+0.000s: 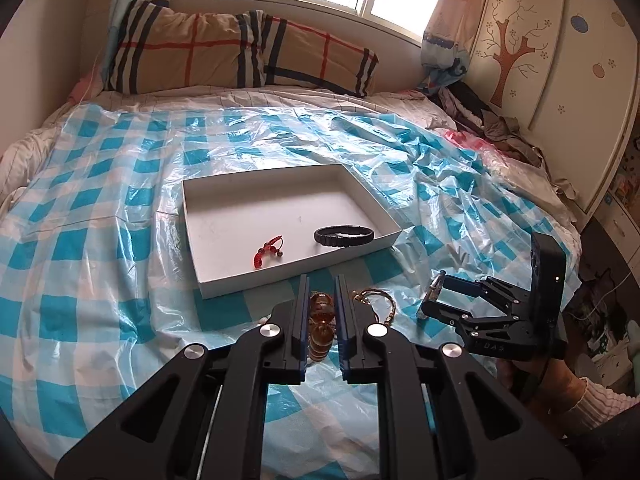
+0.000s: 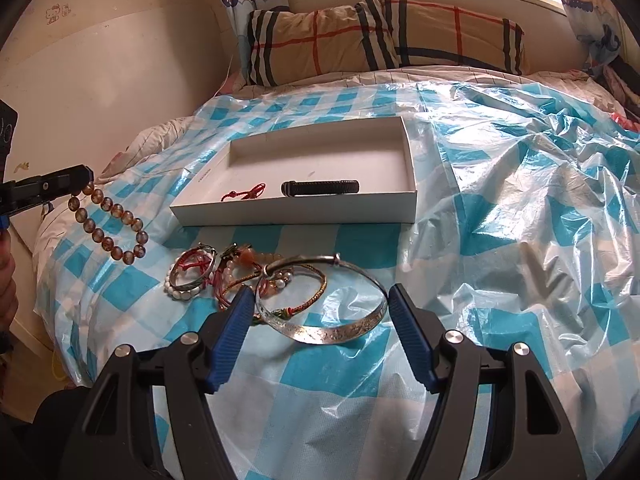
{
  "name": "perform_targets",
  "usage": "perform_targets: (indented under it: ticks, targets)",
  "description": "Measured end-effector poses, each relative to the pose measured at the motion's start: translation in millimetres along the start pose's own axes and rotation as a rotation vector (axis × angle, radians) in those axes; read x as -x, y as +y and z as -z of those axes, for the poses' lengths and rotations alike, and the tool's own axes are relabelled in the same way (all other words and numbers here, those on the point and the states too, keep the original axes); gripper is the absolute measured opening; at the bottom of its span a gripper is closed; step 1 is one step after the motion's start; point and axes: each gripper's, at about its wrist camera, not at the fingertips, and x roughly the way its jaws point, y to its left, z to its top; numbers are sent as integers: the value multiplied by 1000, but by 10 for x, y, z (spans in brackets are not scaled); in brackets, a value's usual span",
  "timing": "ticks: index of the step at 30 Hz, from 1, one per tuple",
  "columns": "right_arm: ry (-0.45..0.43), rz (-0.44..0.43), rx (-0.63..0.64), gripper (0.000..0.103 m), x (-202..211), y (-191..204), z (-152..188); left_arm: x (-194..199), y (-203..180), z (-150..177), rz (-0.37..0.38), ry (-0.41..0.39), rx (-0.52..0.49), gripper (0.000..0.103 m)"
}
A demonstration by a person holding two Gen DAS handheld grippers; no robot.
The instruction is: Organize jewelry
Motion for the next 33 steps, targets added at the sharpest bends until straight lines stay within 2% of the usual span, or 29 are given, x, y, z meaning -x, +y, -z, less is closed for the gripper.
perform_targets:
  ticks: [6,7,13,15,18,23,25,28,29,33]
  targets:
    - [-31,0,7,66,41,-3,-130,-70,-81,-85,10,-10,-14,11]
    - [-34,-3,7,60,40,-2,-155,-82,-87,-96,12,-12,-14,11]
    - [-45,-8,18,59,-15,23,-254,-148,-92,-142,14,-15,-12,11]
    - [-21,-6,16,59,-62,7,-231,-148,-92,-146,14,-14,-13,11]
    - [26,9,13,69,-175,-29,-166,-183,-80,-145,14,-8,-10,11]
    - [98,20,35,70,-483,-38,-174,-274,-38,-121,14,2,-1,11]
    - [148,18,63,75,-638,-1,-170,-268,-36,-105,14,1,-2,11]
    - [194,27,92,75,-810,29,-146,-299,-31,-77,16,2,-3,11]
    - [194,24,88,67,-826,19,-149,-315,-28,-77,17,3,-3,11]
    - [163,12,73,66,-743,-7,-165,-318,-32,-63,19,2,-3,11]
